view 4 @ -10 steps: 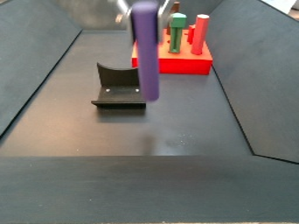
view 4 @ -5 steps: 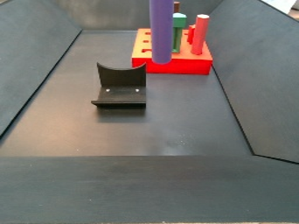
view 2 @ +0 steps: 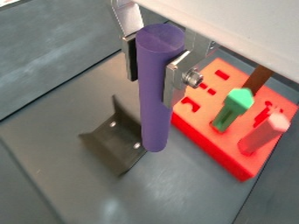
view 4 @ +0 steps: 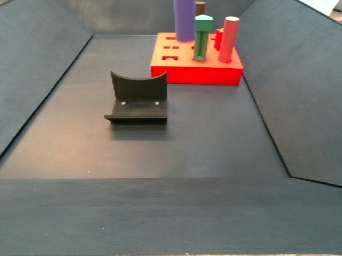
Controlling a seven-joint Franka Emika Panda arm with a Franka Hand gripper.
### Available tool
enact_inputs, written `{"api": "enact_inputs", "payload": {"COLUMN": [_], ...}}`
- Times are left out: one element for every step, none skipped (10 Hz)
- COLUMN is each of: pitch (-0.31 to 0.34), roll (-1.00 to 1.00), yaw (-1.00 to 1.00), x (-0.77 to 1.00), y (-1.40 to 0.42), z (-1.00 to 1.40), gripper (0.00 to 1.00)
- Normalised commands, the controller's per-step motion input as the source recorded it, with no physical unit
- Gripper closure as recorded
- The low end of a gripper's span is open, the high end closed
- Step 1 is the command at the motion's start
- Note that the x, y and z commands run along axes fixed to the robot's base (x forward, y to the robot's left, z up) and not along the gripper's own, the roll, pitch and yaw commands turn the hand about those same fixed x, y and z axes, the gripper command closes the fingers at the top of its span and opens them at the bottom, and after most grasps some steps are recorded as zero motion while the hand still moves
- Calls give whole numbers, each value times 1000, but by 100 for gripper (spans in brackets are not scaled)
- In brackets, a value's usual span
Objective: Pick up the round object. Move up. Move to above the board. Insert the round object.
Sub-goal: Move to above the board.
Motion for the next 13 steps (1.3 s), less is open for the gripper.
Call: {"api": "enact_inputs", "payload": {"pitch": [-40, -28, -21, -6, 2, 8, 8, 15, 24, 40, 51, 73, 90], "roll": [75, 69, 62, 52, 43, 34, 22, 9, 3, -3, -6, 13, 10], "yaw": [8, 8, 8, 6, 7, 8, 6, 7, 7, 5, 5, 7, 6], "x": [-102, -108, -110, -110, -111, -112, -111, -105, -98, -88, -80, -24, 19], "y": [-1000, -1000, -1000, -1000, -1000, -1000, -1000, -1000, -1000, -1000, -995, -616, -359], "z": [121, 123, 123, 124, 125, 130, 133, 138, 147, 161, 166, 111, 69], "gripper": [100, 100, 100, 100, 100, 100, 100, 100, 100, 100, 100, 100, 100]}}
